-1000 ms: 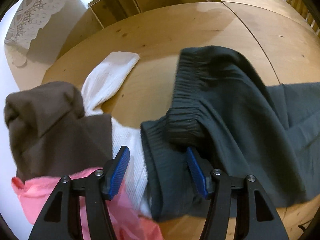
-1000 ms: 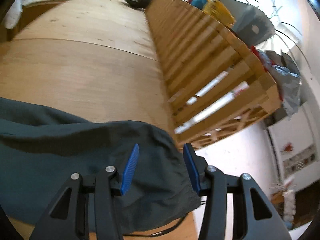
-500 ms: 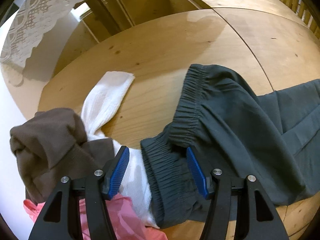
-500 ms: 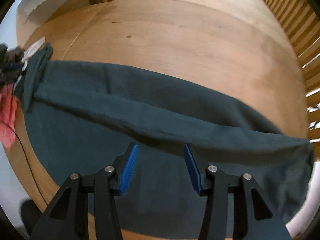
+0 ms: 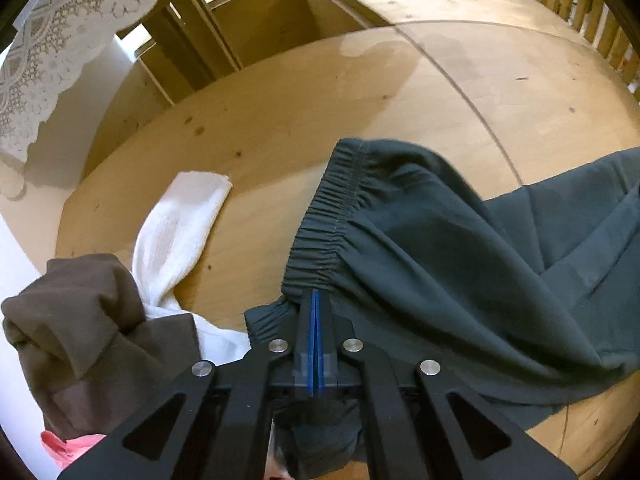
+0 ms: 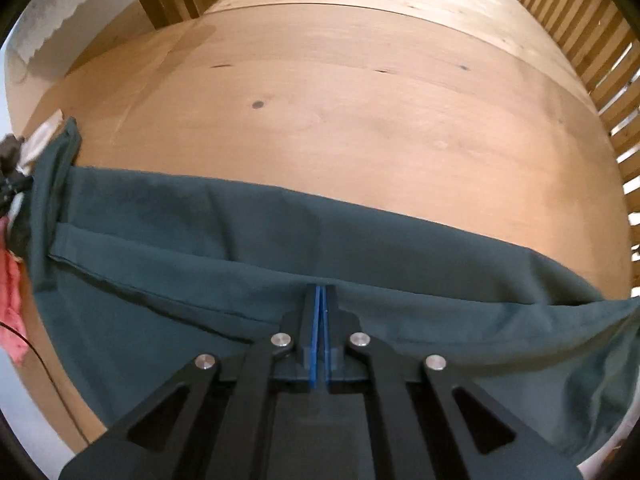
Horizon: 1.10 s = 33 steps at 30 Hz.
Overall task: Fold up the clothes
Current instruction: 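Fold the trousers in half with the left tool toward the right tool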
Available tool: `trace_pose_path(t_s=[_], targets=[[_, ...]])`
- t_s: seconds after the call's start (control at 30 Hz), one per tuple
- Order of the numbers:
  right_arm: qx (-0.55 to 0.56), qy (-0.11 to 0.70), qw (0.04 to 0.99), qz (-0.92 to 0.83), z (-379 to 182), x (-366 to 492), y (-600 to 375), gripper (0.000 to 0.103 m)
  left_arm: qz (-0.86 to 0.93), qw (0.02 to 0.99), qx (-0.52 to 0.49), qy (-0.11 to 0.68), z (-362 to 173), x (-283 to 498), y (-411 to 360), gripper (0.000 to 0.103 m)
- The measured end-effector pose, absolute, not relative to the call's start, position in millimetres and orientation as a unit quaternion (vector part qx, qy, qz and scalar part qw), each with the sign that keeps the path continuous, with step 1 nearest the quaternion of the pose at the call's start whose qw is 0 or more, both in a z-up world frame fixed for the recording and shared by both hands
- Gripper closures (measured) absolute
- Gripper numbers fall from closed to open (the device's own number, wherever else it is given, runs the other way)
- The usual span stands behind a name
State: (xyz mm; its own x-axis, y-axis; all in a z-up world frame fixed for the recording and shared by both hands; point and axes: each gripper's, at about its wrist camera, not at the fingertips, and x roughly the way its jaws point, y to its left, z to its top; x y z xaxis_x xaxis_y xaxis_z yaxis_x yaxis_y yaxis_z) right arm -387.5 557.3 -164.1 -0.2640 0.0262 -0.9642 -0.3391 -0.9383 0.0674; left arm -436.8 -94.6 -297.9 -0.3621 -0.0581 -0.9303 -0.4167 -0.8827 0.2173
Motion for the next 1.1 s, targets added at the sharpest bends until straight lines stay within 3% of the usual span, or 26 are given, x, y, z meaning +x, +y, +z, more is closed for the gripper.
trace_pose_path(t_s=[0.17, 0.2, 0.23, 0.27, 0.3, 0.33, 0.43, 0.6, 0.67, 0.7, 1.1], targets=[[-0.581, 0.107, 0.131, 0.796, -151, -384, 554, 0.101, 0.804, 0.118, -0.541, 0.218, -283, -434, -106, 0.102], [-0.587, 0.089, 0.129, 0.794, -150, -384, 551, 0.097, 0.804, 0.112, -0.544, 0.213, -281, -438, -110, 0.092], [-0.593, 0.071, 0.127, 0.792, -150, -385, 548, 0.092, 0.804, 0.105, -0.548, 0.206, -280, -442, -113, 0.071], [-0.598, 0.053, 0.126, 0.789, -150, -384, 546, 0.08, 0.805, 0.109, -0.547, 0.202, -279, -444, -113, 0.062], [-0.6, 0.038, 0.124, 0.79, -152, -380, 541, 0.069, 0.806, 0.114, -0.545, 0.199, -279, -447, -113, 0.056], [-0.601, 0.028, 0.119, 0.79, -153, -379, 539, 0.064, 0.805, 0.121, -0.544, 0.202, -279, -448, -110, 0.056], [-0.607, 0.004, 0.096, 0.789, -154, -380, 532, 0.063, 0.792, 0.133, -0.544, 0.243, -289, -451, -97, 0.051], [-0.608, -0.023, 0.071, 0.79, -158, -382, 520, 0.063, 0.769, 0.149, -0.548, 0.293, -306, -454, -77, 0.051], [-0.611, -0.033, 0.066, 0.788, -156, -386, 526, 0.063, 0.764, 0.155, -0.544, 0.31, -309, -452, -72, 0.073], [-0.613, -0.038, 0.063, 0.787, -154, -388, 532, 0.063, 0.761, 0.158, -0.542, 0.319, -310, -450, -69, 0.078], [-0.615, -0.068, 0.08, 0.782, -171, -391, 537, 0.063, 0.805, 0.147, -0.495, 0.29, -241, -407, -89, 0.079]])
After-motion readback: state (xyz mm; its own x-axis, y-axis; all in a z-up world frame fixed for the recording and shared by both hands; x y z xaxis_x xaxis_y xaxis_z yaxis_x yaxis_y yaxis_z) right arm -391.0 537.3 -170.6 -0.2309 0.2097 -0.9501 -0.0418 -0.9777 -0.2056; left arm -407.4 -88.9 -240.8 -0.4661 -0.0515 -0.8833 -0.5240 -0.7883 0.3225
